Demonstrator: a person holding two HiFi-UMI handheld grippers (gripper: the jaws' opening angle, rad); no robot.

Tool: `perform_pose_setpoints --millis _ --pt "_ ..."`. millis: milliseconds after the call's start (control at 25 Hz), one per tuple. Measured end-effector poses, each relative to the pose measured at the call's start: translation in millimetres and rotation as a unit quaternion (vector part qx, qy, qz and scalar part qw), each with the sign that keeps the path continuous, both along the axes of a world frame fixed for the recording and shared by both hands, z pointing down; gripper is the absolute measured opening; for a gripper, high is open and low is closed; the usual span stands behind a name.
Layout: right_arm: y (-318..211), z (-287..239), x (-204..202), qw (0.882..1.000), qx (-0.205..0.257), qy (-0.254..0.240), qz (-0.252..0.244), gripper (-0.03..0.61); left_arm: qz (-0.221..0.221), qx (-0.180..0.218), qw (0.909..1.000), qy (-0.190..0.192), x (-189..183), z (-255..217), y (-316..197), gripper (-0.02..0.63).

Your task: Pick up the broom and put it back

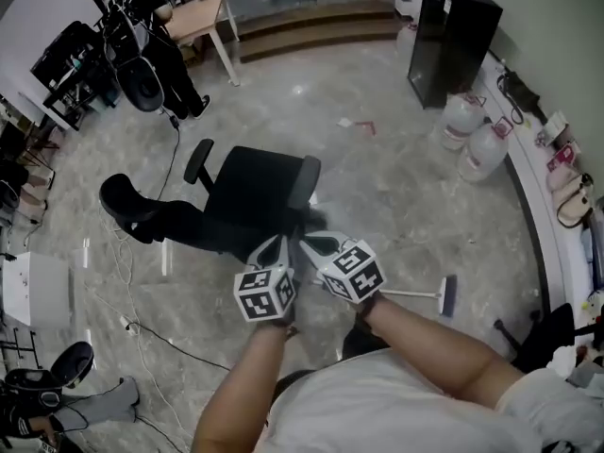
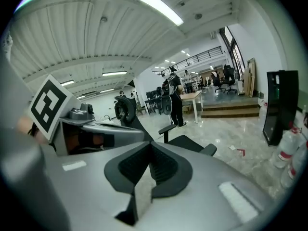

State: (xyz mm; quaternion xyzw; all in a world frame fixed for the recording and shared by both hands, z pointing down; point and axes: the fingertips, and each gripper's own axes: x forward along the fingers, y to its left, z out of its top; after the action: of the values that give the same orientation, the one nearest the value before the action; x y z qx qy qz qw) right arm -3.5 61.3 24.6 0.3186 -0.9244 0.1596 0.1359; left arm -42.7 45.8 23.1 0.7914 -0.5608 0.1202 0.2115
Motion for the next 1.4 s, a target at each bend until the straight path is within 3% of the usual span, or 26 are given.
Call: perform_pose_setpoints --millis 240,600,960,1160,1400 --pt "-53 70 18 0.998 -0.048 0.038 -0.01 0.003 0.032 -0.061 0.9968 -0.041 23 78 -58 0.005" --pt "-95 233 20 0.988 -0.118 0.096 0.017 0.009 0.084 -0.13 0.9879 -0.018 32 237 -117 0.005" --pt "-112 499 22 0.97 -0.197 0.139 -0.018 0.062 0.145 -0.204 0.9683 -0.003 30 464 -128 0.005" --pt "-139 705 -9 0.946 -0.27 0.163 -0.08 0.101 0.146 -0.302 0.9421 -0.004 8 664 -153 0.005" --pt "-138 876 -4 0.926 -0.289 0.205 -0.132 0.127 0.151 -0.328 0.9323 -0.024 16 816 -166 0.005"
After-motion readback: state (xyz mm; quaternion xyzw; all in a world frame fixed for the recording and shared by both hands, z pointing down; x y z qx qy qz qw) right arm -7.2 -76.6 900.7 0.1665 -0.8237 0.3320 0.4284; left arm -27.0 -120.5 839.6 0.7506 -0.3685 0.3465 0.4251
